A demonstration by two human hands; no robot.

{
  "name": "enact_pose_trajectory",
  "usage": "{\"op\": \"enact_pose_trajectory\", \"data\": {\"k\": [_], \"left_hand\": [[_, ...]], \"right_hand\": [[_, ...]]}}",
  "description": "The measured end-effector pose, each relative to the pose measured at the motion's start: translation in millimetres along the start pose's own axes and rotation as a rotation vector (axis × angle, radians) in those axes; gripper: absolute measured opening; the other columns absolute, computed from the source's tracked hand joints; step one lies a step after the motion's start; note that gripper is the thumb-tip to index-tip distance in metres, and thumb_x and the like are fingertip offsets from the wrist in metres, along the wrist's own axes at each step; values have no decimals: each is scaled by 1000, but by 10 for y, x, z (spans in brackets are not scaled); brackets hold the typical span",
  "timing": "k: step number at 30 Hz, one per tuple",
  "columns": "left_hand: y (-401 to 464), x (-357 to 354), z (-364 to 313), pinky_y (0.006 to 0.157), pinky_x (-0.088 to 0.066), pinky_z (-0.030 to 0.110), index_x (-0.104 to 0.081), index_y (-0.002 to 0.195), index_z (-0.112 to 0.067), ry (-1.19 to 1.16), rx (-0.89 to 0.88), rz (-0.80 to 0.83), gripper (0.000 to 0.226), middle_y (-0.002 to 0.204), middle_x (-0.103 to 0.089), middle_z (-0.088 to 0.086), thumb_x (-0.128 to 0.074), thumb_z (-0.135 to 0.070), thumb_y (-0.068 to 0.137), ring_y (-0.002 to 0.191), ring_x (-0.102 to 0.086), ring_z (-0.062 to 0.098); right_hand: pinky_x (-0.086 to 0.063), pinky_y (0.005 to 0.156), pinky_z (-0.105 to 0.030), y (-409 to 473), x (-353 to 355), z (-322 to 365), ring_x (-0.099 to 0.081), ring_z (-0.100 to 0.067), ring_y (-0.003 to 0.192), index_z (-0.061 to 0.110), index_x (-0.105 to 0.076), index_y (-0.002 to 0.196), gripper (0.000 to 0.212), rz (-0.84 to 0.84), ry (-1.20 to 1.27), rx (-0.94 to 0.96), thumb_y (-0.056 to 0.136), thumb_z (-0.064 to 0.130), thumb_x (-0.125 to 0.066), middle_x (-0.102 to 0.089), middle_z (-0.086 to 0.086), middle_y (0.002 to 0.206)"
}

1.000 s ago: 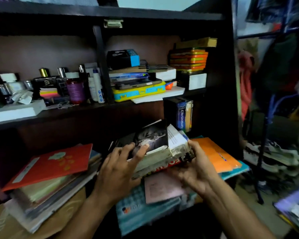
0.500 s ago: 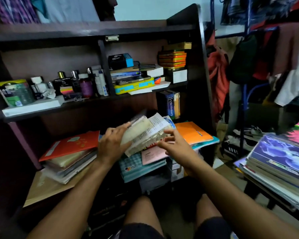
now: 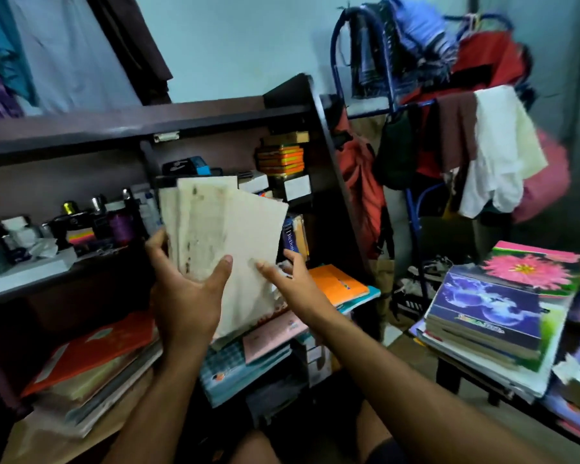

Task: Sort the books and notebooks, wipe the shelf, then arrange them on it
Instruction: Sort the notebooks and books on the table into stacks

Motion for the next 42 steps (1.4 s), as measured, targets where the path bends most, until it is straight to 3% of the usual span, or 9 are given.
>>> {"op": "enact_pose_trajectory", "data": {"k": [6,11,16,24,28,31,36,39,42], "left_hand": [[-590,-948,-140,81,-60,41,-44,145,-26,-594,558,475,52,128,-69,3,-63,-18,97,102,-72,25],[-1764,-1841,-472,88,-59,45,-61,130,-23,-693,825,928,31,119,-74,10,-52,-19,100,105,-72,32],[-2822,-2399,-1142,85,-61,45,-63,128,-12,-621,1056,1318,37,109,-76,15,-54,-32,98,98,-74,36],[-3820,-3058,-2269,75,-61,33,-61,125,-22,-639,787,1665,31,110,-77,1,-69,-23,95,99,-75,22],[-4181,-3366,-2499,92,-58,39,-55,133,-33,-467,572,1879,63,121,-73,-9,-81,-42,76,108,-71,17],[-4409,-3378,-2500,91,-50,30,-42,148,-30,-300,354,2030,72,141,-59,-13,-76,-44,86,123,-59,11],[-4432,-3301,-2430,107,-39,27,-23,159,-33,-260,227,1999,84,155,-44,-10,-71,-44,91,131,-48,11],[-4216,-3181,-2363,103,-47,32,-34,153,-38,-407,226,1926,70,141,-52,-21,-71,-40,93,125,-50,3],[-3787,-3055,-2117,98,-52,33,-51,138,-37,-517,261,1694,45,130,-57,-14,-66,-26,97,116,-59,7]], "right_hand": [[-51,84,-25,-687,1216,81,-61,0,106,26,-40,129,78,-195,-298,-72,75,70,-75,-59,18,121],[-48,101,-32,-1852,2303,-223,-59,-8,115,29,-31,141,100,-449,-394,-312,65,80,-72,-57,15,134],[-51,88,-21,-3052,3100,-169,-64,1,105,40,-39,135,66,-671,-239,-333,83,50,-79,-64,25,118],[-51,61,-11,-4178,3925,100,-71,2,76,22,-65,106,16,-1031,-230,-298,92,24,-72,-77,16,89],[-51,71,-27,-4377,4383,20,-70,-12,89,12,-67,120,34,-1132,-378,-490,95,35,-69,-74,6,102],[-48,87,-36,-4505,4588,-197,-58,-29,114,14,-57,135,66,-980,-939,-993,94,66,-51,-63,-9,128],[-45,103,-50,-4627,4643,-320,-51,-32,125,18,-39,148,92,-872,-1124,-1170,85,85,-38,-50,-11,144],[-34,109,-54,-4292,4428,-165,-36,-36,138,17,-17,157,102,-1029,-1445,-844,83,84,-39,-37,-13,152],[-31,115,-49,-3540,3945,-196,-35,-35,142,17,-20,159,86,-753,-1237,-410,91,61,-48,-37,-12,154]]}}
Point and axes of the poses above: each hand's wrist, its own y-axis towards the middle knuckle, its own x-axis out of the back of the hand, z = x × y, the point moved 3 cm from there along y, towards the middle knuckle
